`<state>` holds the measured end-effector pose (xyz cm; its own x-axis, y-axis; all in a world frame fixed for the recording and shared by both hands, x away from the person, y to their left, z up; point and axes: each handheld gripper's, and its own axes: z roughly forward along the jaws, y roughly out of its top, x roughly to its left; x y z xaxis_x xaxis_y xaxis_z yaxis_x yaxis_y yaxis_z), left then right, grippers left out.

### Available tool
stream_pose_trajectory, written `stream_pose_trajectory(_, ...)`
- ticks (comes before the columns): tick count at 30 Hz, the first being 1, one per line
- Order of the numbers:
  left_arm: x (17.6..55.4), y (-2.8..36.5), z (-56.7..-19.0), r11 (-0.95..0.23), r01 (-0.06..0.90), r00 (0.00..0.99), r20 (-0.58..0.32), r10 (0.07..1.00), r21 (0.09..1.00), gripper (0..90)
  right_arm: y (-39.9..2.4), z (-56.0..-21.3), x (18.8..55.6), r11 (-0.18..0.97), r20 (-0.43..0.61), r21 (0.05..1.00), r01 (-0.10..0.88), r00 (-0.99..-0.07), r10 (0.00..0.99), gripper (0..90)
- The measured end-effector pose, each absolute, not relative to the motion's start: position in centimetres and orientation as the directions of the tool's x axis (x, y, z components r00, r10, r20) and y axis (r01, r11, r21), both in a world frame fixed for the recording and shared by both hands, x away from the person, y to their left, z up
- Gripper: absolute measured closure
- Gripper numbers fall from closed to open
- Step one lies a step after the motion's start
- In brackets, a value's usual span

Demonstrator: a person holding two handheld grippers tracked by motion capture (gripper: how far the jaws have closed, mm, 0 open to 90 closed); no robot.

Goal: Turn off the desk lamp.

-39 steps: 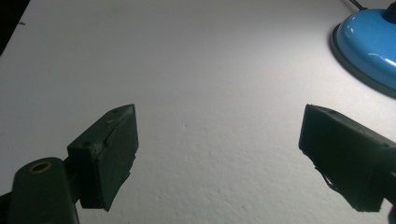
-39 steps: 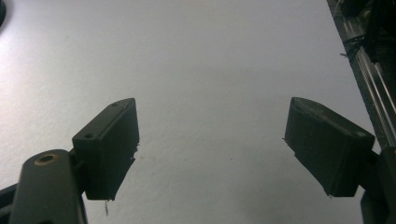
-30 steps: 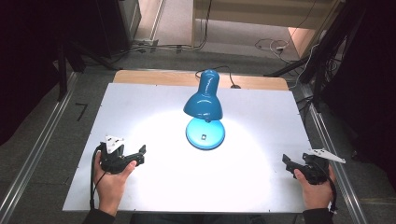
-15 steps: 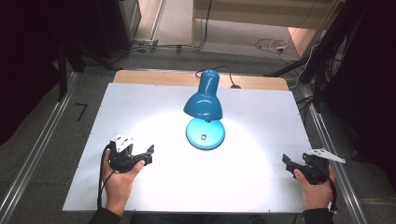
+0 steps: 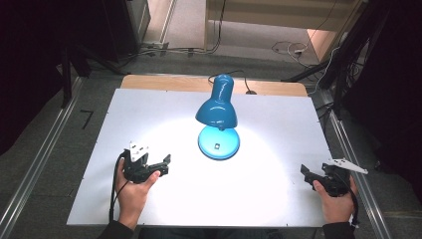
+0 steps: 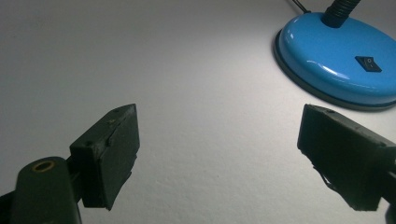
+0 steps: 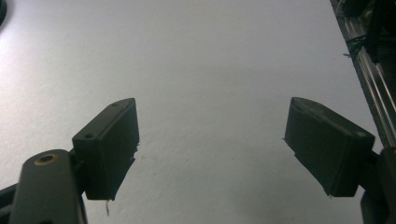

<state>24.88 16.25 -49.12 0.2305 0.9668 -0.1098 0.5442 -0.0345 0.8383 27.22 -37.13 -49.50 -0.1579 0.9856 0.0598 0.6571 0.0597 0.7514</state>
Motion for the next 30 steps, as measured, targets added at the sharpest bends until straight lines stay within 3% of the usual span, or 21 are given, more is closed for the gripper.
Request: stream_pose_trajectory(30, 26.3, 12.6, -49.1, -0.077, 0.543, 0.314, -0.117, 0.942, 0.836, 14.6, -37.2, -49.5, 27.2, 0.059, 0.060, 0.752, 0.657, -0.157, 0.986, 16.4)
